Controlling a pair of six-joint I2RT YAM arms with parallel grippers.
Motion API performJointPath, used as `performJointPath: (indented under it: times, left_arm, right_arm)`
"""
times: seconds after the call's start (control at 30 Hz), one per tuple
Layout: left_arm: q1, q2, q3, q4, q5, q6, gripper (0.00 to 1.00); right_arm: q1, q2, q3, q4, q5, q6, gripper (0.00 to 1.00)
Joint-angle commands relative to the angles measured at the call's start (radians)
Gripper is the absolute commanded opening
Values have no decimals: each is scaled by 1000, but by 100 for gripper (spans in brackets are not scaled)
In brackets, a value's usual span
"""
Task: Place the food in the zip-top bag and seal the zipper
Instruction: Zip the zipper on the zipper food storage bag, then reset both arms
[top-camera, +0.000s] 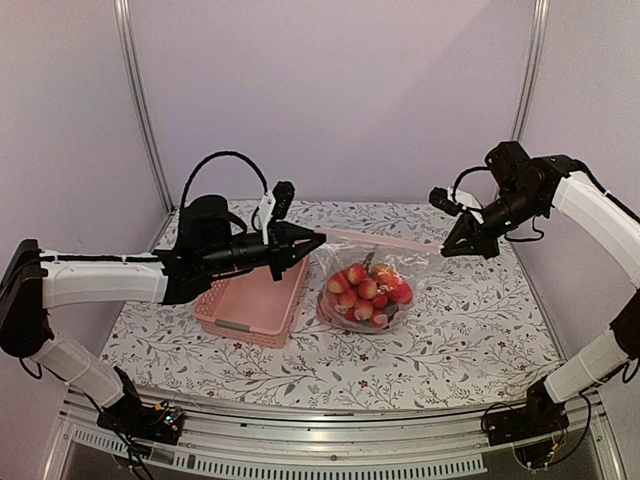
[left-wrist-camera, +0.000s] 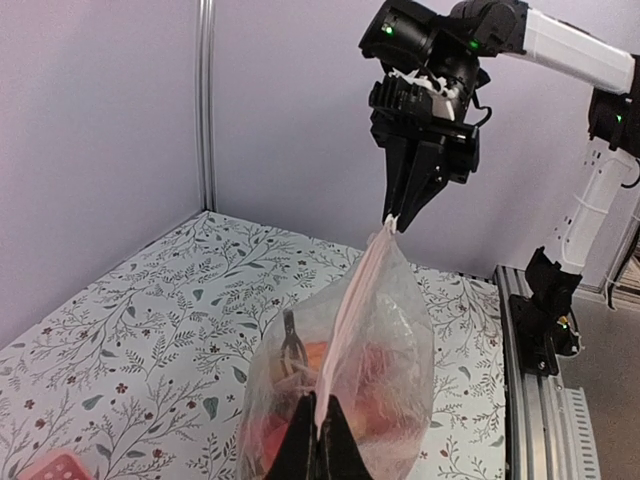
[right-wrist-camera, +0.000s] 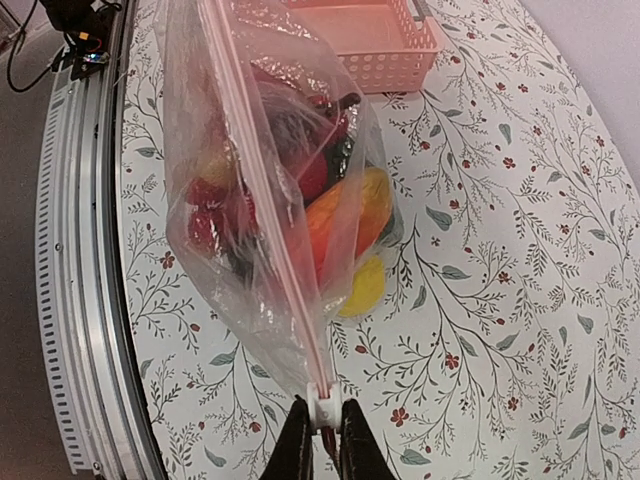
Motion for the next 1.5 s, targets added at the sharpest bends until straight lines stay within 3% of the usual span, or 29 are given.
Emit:
performJointPath:
  times: [0.0, 0.2, 0.37, 0.47, 0.6, 0.73, 0.9, 1.03, 1.1, 1.2, 1.37, 1.47]
  left_arm:
    - [50, -11, -6, 62, -47, -14, 0]
    - [79, 181, 199, 74, -13, 3, 0]
    - [195, 474, 611, 32, 128, -35, 0]
    - [250, 651, 887, -13, 216, -76, 4]
    - [293, 791, 1060, 134, 352, -209, 3]
    - [293, 791, 985, 178, 432, -289, 4]
    - [235, 693, 604, 356, 451, -379, 9]
    - [167, 589, 304, 456, 454, -369, 27]
    - [156, 501, 189, 374, 458, -329, 37]
    - [160, 310, 15, 183, 408, -199, 62]
    - [149, 54, 16, -237, 149, 41, 67]
    - [154, -21, 87, -375, -41, 140, 67]
  right_arm:
    - [-43, -25, -23, -73, 109, -16, 4]
    - [-42, 12, 63, 56, 129, 15, 3]
    - [-69, 145, 251, 260, 199, 72, 2]
    - [-101, 268, 445, 333, 236, 116, 2]
    - [-107, 349, 555, 345, 238, 130, 4]
    - [-102, 285, 403, 341, 120, 85, 6]
    - [-41, 145, 31, 347, 96, 23, 9]
    - [70, 45, -237, 315, 126, 14, 20]
    - [82, 6, -321, 268, 100, 41, 30]
    - [80, -57, -365, 194, 60, 74, 40]
    - [50, -222, -359, 242, 30, 124, 44]
    - [5, -278, -301, 360, 44, 222, 47]
